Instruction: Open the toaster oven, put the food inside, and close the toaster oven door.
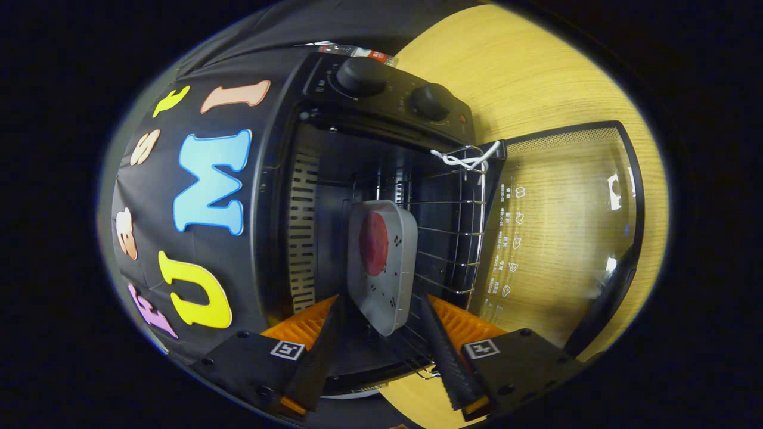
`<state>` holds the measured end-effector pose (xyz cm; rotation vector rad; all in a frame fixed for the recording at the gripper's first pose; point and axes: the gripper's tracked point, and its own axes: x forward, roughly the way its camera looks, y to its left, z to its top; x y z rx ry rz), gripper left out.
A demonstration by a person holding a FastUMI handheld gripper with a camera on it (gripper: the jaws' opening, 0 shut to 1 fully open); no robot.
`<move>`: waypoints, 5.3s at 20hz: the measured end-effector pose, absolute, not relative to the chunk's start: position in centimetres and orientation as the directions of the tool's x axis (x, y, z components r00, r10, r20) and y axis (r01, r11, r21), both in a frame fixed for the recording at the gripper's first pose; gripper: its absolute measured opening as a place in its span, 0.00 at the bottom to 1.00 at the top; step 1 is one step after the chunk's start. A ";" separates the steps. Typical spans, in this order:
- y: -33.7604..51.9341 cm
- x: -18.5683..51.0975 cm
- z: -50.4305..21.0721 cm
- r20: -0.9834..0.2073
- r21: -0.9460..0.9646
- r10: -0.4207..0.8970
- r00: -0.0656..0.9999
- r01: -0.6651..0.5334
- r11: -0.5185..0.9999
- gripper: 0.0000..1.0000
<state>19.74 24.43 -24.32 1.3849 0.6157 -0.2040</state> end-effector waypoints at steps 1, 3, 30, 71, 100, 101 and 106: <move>24.5 19.2 -24.0 -0.517 0.853 0.231 0.824 0.471 0.225 0.84; 24.6 17.7 -23.7 -0.526 0.842 0.262 0.809 0.452 0.294 0.97; 18.6 1.9 -29.6 -0.784 0.169 0.294 0.547 -0.269 0.948 0.98; 17.5 8.6 -21.6 -0.579 -0.067 0.184 0.794 -0.271 0.960 0.97; -8.2 6.0 0.3 -0.137 -0.047 0.168 0.976 -0.175 0.983 0.97; -9.1 6.2 0.6 -0.133 -0.035 0.165 0.977 -0.171 0.985 0.97; -13.2 6.8 1.6 -0.101 0.043 0.138 0.985 -0.134 0.990 0.96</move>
